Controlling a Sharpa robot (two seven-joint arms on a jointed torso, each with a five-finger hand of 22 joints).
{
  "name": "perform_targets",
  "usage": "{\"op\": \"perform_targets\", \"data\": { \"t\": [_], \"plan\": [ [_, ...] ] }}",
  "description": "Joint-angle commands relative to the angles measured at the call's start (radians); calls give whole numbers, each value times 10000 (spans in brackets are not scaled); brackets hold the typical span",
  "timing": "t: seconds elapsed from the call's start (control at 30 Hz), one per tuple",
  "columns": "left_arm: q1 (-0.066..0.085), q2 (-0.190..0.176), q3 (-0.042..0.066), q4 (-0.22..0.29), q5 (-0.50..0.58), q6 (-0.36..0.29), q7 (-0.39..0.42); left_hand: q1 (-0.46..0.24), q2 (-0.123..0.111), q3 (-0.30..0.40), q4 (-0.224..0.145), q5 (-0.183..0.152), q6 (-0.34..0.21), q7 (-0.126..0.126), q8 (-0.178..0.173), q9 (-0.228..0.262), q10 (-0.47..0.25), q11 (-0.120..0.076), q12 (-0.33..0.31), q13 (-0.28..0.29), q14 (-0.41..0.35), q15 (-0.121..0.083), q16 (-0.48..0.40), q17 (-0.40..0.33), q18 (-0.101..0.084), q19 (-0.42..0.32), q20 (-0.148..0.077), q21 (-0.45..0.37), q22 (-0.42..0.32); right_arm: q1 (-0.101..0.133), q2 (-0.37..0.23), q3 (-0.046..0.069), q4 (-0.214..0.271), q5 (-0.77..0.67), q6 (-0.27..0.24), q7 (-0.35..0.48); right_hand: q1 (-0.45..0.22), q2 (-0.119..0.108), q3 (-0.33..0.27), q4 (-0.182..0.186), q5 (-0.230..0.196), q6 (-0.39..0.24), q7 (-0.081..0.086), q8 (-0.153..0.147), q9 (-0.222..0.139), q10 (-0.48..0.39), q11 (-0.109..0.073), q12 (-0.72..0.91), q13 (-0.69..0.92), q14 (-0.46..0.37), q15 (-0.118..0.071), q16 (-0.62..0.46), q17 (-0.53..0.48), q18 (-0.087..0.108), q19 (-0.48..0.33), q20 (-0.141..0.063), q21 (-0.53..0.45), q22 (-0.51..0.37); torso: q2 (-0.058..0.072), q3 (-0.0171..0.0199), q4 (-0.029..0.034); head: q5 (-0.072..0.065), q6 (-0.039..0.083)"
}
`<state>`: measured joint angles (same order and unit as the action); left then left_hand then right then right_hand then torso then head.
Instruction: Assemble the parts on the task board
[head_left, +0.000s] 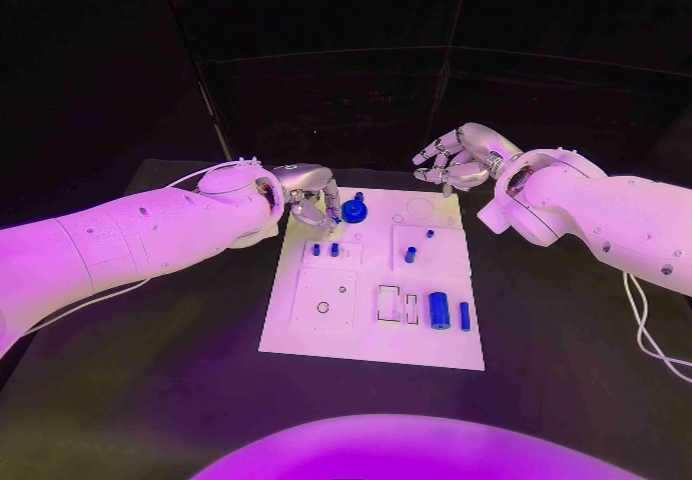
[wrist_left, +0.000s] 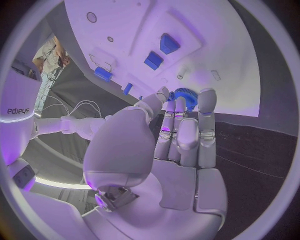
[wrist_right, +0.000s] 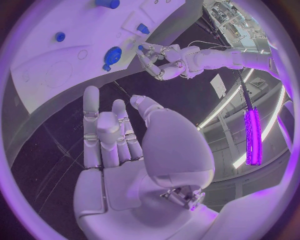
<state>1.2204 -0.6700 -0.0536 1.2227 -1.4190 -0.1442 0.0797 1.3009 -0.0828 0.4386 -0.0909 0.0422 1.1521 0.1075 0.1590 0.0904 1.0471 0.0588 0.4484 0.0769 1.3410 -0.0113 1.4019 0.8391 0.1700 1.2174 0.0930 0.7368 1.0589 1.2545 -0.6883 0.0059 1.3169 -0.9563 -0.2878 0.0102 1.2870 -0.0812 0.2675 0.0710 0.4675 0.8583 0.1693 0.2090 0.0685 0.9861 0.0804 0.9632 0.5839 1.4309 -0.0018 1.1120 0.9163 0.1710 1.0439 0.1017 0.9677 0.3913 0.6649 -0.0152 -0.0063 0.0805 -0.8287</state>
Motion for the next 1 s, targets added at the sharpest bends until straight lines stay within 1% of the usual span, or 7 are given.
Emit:
{"op": "perform_targets", "data": {
  "t": [0.03, 0.1, 0.17, 0.4, 0.5, 0.83, 1.0],
  "plan": [
    [-51, 45, 9, -94, 480, 36, 208, -21, -8, 2, 36, 62, 6, 47, 12, 4, 37, 14, -30, -12, 53, -2, 41, 17, -13, 52, 12, -57, -17, 17, 6, 7, -1, 24, -48, 104, 89, -18, -10, 57, 23, 61, -25, 39, 5, -5, -61, 30, -12, 33, -40, -23, 13, 134, 40, -4, -69, -16, 1, -18, -7, -17, 3],
    [-97, 94, 8, -177, 547, -60, 339, -27, -22, -4, 39, 61, -10, 58, 1, -1, 36, 21, -38, -14, 60, 1, 43, 32, -13, 52, 12, -70, -23, 17, 7, 7, -6, 25, -47, 103, 89, -18, -10, 57, 23, 61, -25, 39, 5, -5, -61, 30, -12, 33, -40, -23, 13, 134, 40, -4, -69, -16, -2, -18, 2, -1, 4],
    [-154, 125, 8, -240, 604, -181, 470, -27, -22, -4, 39, 61, -10, 58, 1, -1, 36, 21, -38, -14, 60, 1, 43, 32, -13, 52, 12, -70, -23, 16, 11, 7, -9, 25, -46, 105, 89, -18, -10, 57, 23, 61, -25, 39, 5, -5, -61, 30, -12, 33, -40, -23, 13, 134, 40, -4, -69, -16, 0, -5, 1, 8, 11],
    [-298, 111, 9, -379, 681, -378, 710, -13, -31, 1, 31, 62, -22, 64, -8, -6, 38, 22, -48, -17, 63, 4, 42, 33, -17, 61, 11, -68, -20, 15, 13, 7, -17, 25, -44, 108, 89, -18, -10, 57, 23, 61, -25, 39, 5, -5, -61, 30, -12, 33, -40, -23, 13, 134, 40, -4, -69, -16, 0, -7, 5, -11, 10],
    [-327, 82, 9, -407, 689, -397, 752, -13, -31, 1, 31, 62, -22, 64, -8, -6, 38, 22, -48, -17, 63, 4, 42, 33, -17, 61, 11, -68, -20, 14, 8, 7, -20, 25, -44, 108, 89, -18, -10, 57, 23, 61, -25, 39, 5, -5, -61, 30, -12, 33, -40, -23, 13, 134, 40, -4, -69, -16, 2, -10, 12, -18, 16],
    [-361, 82, 9, -437, 697, -385, 860, 22, -27, 19, 14, 63, -26, 69, -12, -8, 41, 23, -59, -21, 57, 5, 33, 5, -19, 70, 10, -66, -16, 10, 18, 7, -34, 25, -38, 112, 89, -18, -10, 57, 23, 61, -25, 39, 5, -5, -61, 30, -12, 33, -40, -23, 13, 134, 40, -4, -69, -16, 4, -10, -16, -2, -4],
    [-368, 112, 9, -477, 698, -360, 878, 22, -27, 19, 14, 63, -26, 69, -12, -8, 41, 23, -59, -21, 57, 5, 33, 5, -19, 70, 10, -66, -16, 7, 22, 7, -43, 25, -35, 115, 89, -18, -10, 57, 23, 61, -25, 39, 5, -5, -61, 30, -12, 33, -40, -23, 13, 134, 40, -4, -69, -16, 1, -4, -2, -14, -3]
  ]
}}
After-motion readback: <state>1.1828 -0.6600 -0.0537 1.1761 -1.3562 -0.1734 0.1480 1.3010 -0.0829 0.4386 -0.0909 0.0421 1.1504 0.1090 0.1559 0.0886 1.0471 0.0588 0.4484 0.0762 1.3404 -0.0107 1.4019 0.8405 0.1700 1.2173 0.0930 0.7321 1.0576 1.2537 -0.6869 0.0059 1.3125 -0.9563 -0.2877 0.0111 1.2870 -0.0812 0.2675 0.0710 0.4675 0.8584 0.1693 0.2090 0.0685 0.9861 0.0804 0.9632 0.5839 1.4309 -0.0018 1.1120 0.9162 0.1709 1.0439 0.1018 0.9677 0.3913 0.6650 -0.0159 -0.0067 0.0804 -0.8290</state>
